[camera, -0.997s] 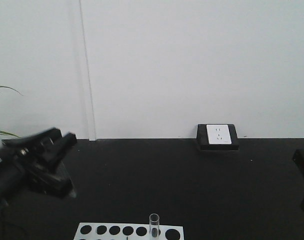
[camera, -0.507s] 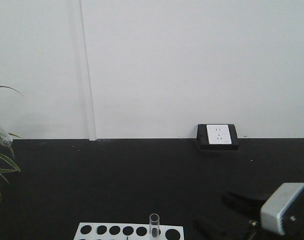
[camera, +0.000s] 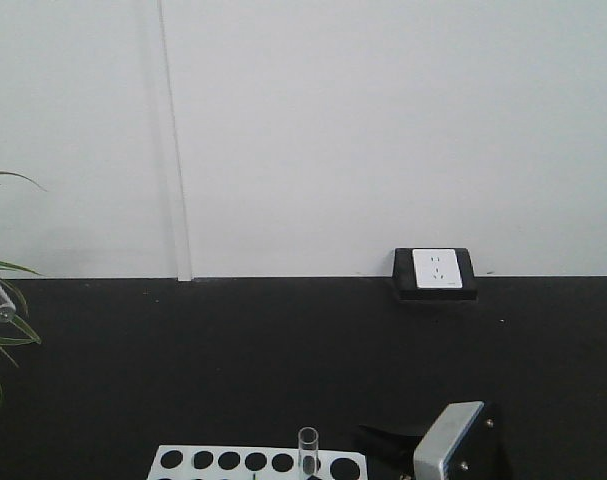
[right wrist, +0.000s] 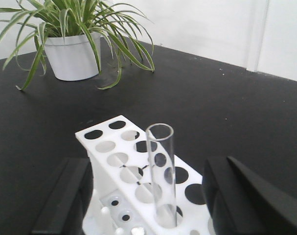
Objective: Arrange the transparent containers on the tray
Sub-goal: 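Lift both held test tubes up out of the rack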
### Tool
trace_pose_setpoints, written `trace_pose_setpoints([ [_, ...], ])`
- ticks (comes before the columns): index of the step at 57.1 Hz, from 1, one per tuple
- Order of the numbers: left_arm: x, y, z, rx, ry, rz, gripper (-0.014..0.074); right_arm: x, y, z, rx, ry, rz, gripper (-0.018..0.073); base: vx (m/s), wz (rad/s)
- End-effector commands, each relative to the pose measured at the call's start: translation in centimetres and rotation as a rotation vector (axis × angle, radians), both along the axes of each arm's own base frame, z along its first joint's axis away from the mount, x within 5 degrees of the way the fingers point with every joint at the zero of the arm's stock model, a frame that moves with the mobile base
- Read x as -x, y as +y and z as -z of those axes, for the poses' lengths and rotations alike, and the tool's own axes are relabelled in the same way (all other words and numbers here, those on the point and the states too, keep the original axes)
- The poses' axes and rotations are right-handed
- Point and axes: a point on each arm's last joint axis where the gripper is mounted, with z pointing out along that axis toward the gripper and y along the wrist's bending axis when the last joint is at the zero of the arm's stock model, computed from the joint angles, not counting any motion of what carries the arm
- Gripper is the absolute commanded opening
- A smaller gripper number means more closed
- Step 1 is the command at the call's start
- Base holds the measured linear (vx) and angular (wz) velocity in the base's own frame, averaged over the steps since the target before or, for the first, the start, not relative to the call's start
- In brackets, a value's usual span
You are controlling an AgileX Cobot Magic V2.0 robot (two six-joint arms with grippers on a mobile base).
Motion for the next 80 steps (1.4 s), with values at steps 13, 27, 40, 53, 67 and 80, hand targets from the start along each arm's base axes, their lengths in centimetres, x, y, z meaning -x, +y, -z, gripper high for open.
trace_pose_setpoints([
  [13, 0.9, 0.0, -1.9, 0.045, -0.095, 0.031, -0.0006, -4.2, 2.2, -1.4, -0.104, -0.09, -0.019, 0.0522, 0.0, 0.0],
  [27, 0.8, 0.1, -1.7, 0.041, -0.079, 0.024, -0.0006, -5.2, 3.0, -0.5, -0.15, -0.084, -0.062, 0.0366, 0.0, 0.0],
  [40, 0.8, 0.1, -1.6, 0.037, -0.066, 0.019, -0.0006, -4.9, 3.2, -1.2, -0.212, -0.118, -0.091, -0.0014, 0.0, 0.0],
  [53, 0.7, 0.1, -1.5, 0.034, -0.054, 0.014, -0.0006, -4.0, 2.3, -5.1, -0.251, -0.194, -0.049, -0.0013, 0.0, 0.0],
  [67, 0.6, 0.2, -1.1, 0.023, -0.013, -0.001, -0.0006, -1.0, -0.2, -11.6, -0.281, -0.258, 0.067, -0.0013, 0.0, 0.0],
  [80, 0.3, 0.5, 0.2, 0.051, 0.146, -0.031, -0.0006, 3.3, -3.7, -16.3, -0.221, -0.302, 0.23, -0.0013, 0.0, 0.0],
])
